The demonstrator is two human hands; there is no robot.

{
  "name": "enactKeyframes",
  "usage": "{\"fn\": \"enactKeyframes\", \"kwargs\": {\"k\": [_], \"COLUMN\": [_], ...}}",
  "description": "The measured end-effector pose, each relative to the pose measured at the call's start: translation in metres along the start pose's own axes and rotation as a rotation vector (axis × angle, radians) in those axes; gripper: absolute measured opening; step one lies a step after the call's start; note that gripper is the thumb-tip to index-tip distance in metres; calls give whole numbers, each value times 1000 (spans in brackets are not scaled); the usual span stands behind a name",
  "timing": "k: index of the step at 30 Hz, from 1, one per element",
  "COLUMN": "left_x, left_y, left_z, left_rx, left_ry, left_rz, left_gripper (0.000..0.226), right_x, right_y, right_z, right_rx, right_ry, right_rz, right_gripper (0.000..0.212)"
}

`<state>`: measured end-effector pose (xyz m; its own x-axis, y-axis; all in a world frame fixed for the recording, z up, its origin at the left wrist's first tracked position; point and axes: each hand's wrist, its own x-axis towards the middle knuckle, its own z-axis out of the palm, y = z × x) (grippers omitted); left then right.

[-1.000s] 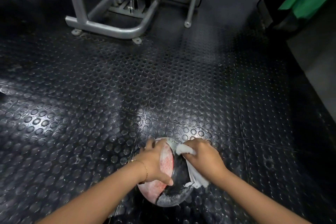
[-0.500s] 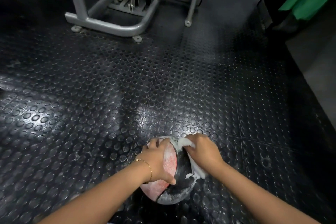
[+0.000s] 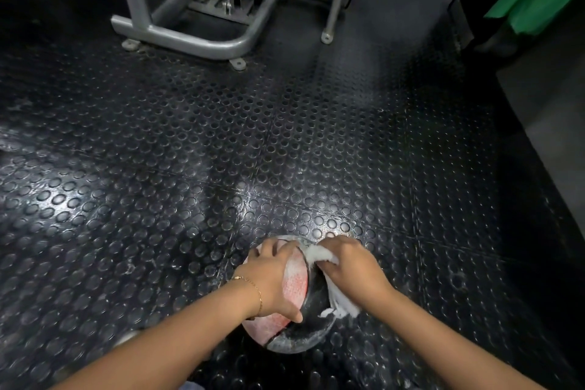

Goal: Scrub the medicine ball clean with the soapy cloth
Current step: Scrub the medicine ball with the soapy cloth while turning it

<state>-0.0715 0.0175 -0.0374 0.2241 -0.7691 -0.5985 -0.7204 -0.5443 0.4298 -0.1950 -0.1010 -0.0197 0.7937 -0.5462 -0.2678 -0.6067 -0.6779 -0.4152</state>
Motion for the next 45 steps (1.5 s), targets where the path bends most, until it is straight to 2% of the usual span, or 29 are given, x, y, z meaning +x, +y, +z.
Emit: {"fn": "enactKeyframes", "kwargs": {"k": [3, 5, 8, 11, 13, 15, 20, 24, 29, 35, 40, 45], "left_x": [2, 5, 7, 7, 7, 7, 4, 0, 5, 4, 3, -1], "left_y": [3, -2, -11, -15, -15, -19, -30, -28, -20, -25, -26, -34], "left_z": [-3, -7, -9, -12, -17, -26, -33, -25, -27, -24, -19, -19], "left_rx": [8, -26, -85, -108, -107, -90, -146, -77, -40, -42, -36, -64], "left_ry": [-8, -23, -43, -67, -85, -86, -84, -37, -14, -18, 5, 15], "left_rz": [12, 19, 18, 22, 24, -5, -112, -112, -99, -81, -74, -66], "left_gripper": [124, 124, 124, 125, 123, 123, 110, 122, 120, 121, 123, 124], "right_x": [7, 3, -6, 3, 3, -3, -9, -11, 10, -4, 23, 2], "right_y": [7, 3, -2, 6, 8, 6, 2, -9, -3, -16, -14, -24], "right_z": [-4, -1, -1, -5, -4, 2, 14, 17, 13, 10, 7, 13], "right_rx": [120, 174, 201, 224, 224, 224, 140, 61, 109, 48, 78, 14], "right_ry": [9, 3, 5, 15, 19, 37, 106, 127, 138, 90, 95, 66], "right_rz": [124, 78, -20, -4, 1, -40, -131, -278, -124, -248, -116, -241], "right_gripper": [15, 17, 10, 13, 16, 3, 26, 31, 26, 32, 19, 31]}}
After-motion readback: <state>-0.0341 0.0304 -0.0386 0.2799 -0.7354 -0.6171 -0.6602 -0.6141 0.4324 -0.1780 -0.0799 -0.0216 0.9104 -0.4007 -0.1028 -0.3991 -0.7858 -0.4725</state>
